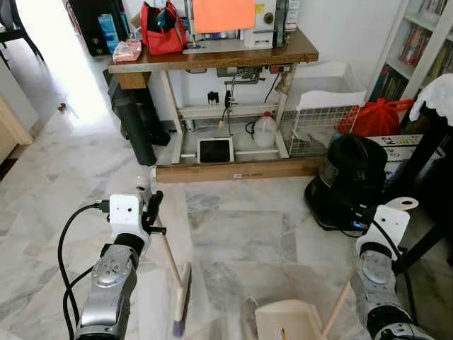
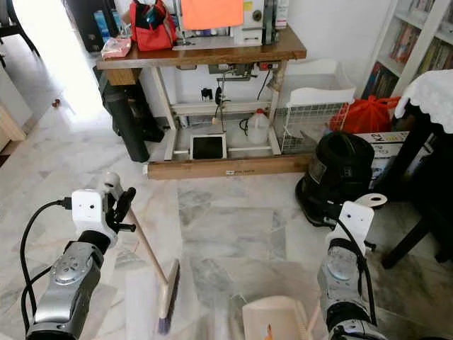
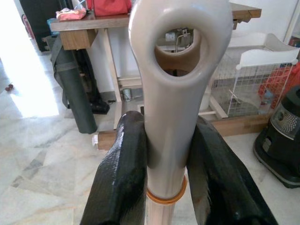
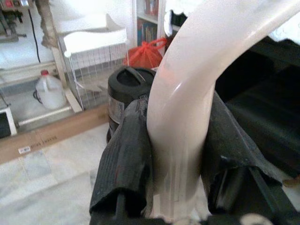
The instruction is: Sweep floor
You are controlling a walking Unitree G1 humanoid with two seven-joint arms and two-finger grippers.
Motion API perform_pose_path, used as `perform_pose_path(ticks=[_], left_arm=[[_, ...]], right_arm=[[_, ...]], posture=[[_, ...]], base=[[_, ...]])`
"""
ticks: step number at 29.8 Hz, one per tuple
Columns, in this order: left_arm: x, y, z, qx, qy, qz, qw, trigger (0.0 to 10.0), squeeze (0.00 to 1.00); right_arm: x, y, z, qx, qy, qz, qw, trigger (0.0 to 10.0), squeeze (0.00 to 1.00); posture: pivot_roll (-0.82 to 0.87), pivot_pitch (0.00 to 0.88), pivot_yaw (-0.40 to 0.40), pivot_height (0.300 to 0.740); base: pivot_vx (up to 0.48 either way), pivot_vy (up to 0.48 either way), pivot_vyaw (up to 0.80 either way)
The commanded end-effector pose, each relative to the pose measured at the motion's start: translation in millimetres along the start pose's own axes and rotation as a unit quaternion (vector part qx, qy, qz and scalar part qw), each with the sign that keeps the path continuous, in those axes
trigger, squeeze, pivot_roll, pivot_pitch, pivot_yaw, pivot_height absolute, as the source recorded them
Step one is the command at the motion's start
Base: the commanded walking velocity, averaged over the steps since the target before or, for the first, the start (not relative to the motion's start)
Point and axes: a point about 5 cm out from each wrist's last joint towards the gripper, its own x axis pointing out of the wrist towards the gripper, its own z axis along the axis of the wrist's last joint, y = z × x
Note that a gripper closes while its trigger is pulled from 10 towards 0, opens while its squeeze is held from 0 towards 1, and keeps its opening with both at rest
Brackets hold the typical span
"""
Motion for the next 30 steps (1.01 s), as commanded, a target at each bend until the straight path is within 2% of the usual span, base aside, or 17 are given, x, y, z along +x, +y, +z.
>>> perform_pose_path(ticks=[1, 4, 9, 16, 18, 23, 30], left_arm=[[2.5, 0.3, 14.2, -0.001, -0.028, -0.002, 1.000, 10.0, 0.00], [0.2, 0.2, 14.4, -0.002, -0.028, 0.000, 1.000, 10.0, 0.00], [0.1, -3.2, 14.3, -0.009, -0.021, -0.013, 1.000, 10.0, 0.00], [1.5, -4.2, 21.5, -0.079, -0.010, -0.002, 0.997, 10.0, 0.00], [0.7, -4.5, 22.2, -0.087, -0.008, -0.003, 0.996, 10.0, 0.00], [-6.8, -5.6, 22.1, -0.097, 0.012, -0.011, 0.995, 10.0, 0.00], [-11.7, -4.8, 22.3, -0.094, 0.024, -0.014, 0.995, 10.0, 0.00]], right_arm=[[7.3, 4.1, 15.6, 0.006, -0.031, 0.001, 0.999, 10.0, 0.00], [11.6, 9.8, 24.5, -0.003, -0.046, 0.012, 0.999, 10.0, 0.00], [12.0, 16.1, 25.9, -0.012, -0.046, 0.024, 0.999, 10.0, 0.00], [3.3, 20.3, 13.8, -0.021, -0.034, 0.036, 0.999, 10.0, 0.00], [0.3, 20.6, 8.9, -0.026, -0.028, 0.037, 0.999, 10.0, 0.00], [-6.9, 18.1, -3.8, -0.037, -0.008, 0.030, 0.999, 10.0, 0.00], [-9.8, 15.0, -7.6, -0.043, -0.009, 0.022, 0.999, 10.0, 0.00]], posture=[[0.05, 0.042, 0.051, 0.740], [0.06, 0.054, 0.048, 0.740], [0.09, 0.079, 0.045, 0.740], [0.14, 0.132, 0.046, 0.740], [0.15, 0.141, 0.046, 0.740], [0.16, 0.167, 0.045, 0.740], [0.16, 0.189, 0.047, 0.740]], base=[[0.000, 0.000, 0.00], [0.000, 0.000, 0.00], [0.000, 0.000, 0.00], [0.000, 0.000, 0.00], [0.000, 0.000, 0.00], [0.000, 0.000, 0.00], [0.000, 0.000, 0.00]])
